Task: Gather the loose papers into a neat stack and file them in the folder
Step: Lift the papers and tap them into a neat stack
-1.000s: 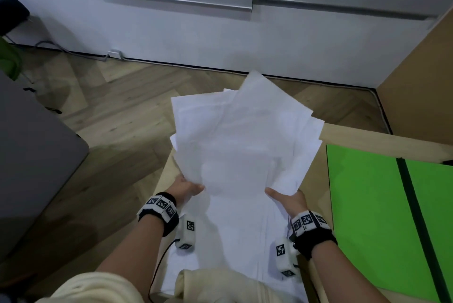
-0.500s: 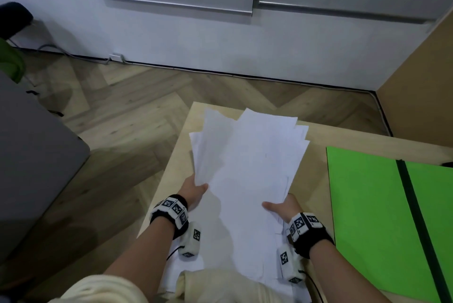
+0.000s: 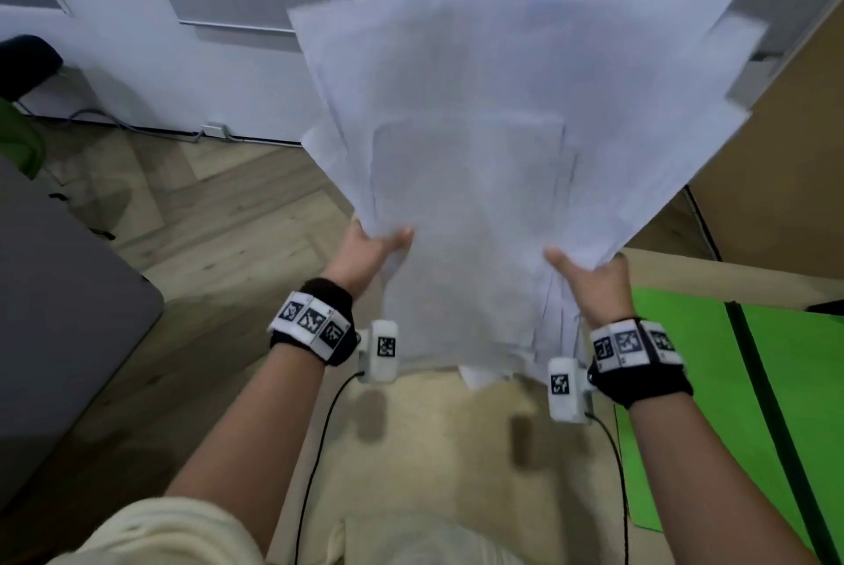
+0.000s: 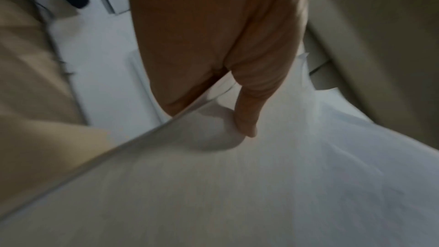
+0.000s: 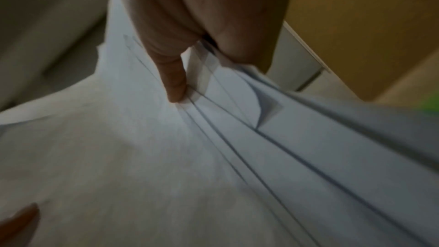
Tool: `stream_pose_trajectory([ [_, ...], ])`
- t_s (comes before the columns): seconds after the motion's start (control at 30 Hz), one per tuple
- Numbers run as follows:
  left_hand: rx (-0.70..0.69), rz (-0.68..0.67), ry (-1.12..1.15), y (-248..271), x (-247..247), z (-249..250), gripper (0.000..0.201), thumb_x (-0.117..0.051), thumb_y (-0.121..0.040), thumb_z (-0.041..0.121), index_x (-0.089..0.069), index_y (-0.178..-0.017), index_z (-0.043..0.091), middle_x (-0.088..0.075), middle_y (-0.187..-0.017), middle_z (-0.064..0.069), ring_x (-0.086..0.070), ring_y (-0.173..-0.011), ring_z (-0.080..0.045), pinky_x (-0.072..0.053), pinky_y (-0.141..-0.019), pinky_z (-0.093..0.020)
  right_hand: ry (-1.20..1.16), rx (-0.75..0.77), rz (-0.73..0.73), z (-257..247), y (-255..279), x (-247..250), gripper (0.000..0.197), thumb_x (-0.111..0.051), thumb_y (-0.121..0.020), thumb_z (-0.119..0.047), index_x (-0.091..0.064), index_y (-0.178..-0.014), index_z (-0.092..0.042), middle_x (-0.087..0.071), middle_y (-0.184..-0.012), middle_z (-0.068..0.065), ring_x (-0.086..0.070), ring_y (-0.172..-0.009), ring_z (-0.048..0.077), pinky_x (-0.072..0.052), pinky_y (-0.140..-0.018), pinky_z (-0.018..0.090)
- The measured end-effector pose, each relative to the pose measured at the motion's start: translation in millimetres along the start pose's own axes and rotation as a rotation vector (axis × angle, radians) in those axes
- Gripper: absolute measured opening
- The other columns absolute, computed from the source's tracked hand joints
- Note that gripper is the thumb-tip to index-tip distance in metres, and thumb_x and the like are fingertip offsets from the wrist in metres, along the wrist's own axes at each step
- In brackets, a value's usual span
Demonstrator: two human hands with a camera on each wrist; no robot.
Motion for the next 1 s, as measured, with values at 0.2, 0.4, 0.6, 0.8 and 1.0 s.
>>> stream_pose_trajectory([
  [0.2, -0.025, -0.089, 0.057, -5, -3, 52, 0.044, -0.078, -0.073, 0.015, -0.068, -0.115, 0.005, -0.073, -0.111, -0.003, -0.070, -0.101, -0.015, -0.053, -0.095, -0.029, -0.090, 0.003, 0.012, -44, -6, 15, 0.042, -0.084, -0.063, -0.029, -0.059, -0.095, -0.020, -0.062, -0.106, -0.001, -0.060, -0.100, 0.014, -0.044, -0.091, 0.025],
  [0.4, 0.005, -0.056, -0.121, 8, -10, 15, 0.044, -0.070, -0.081, 0.001, -0.060, -0.124, 0.004, -0.066, -0.109, -0.004, -0.068, -0.082, 0.002, -0.054, -0.091, -0.022, -0.052, -0.114, 0.016, 3, 3, 10, 0.068, -0.086, -0.060, -0.015, -0.058, -0.121, -0.003, -0.065, -0.121, 0.011, -0.062, -0.111, 0.023, -0.045, -0.102, 0.039],
  [0.6, 0.034, 0.038, -0.048, 9, -22, 2, 0.050, -0.068, -0.085, 0.007, -0.052, -0.132, 0.001, -0.062, -0.117, -0.008, -0.059, -0.109, -0.021, -0.050, -0.077, -0.015, -0.089, -0.097, 0.043, -4, 8, 10, 0.061, -0.083, -0.064, -0.013, -0.059, -0.119, -0.002, -0.065, -0.117, 0.011, -0.061, -0.103, 0.020, -0.045, -0.087, 0.024],
  [0.8, -0.112, 0.027, -0.125, 26, -2, 27, 0.031, -0.074, -0.082, 0.022, -0.063, -0.110, 0.021, -0.068, -0.106, 0.001, -0.065, -0.097, -0.013, -0.052, -0.074, -0.011, 0.004, -0.112, -0.098, -17, 14, 28, 0.037, -0.080, -0.068, -0.030, -0.063, -0.098, -0.019, -0.064, -0.104, 0.000, -0.058, -0.099, 0.018, -0.040, -0.093, 0.028],
  [1.0, -0.032, 0.124, -0.188, 36, -17, 16, 0.050, -0.070, -0.085, 0.028, -0.056, -0.129, 0.008, -0.062, -0.124, -0.008, -0.058, -0.105, -0.020, -0.049, -0.069, -0.008, 0.168, -0.187, -0.216, 4, 22, 5, 0.057, -0.080, -0.050, -0.057, -0.068, -0.092, -0.021, -0.068, -0.104, 0.001, -0.063, -0.100, 0.023, -0.045, -0.091, 0.034],
])
Point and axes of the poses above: each hand's wrist, its own y-axis away from the middle knuckle, its own x-axis out of the back of the hand, z = x × y, the point moved 3 cm from there along -y, towards the middle knuckle
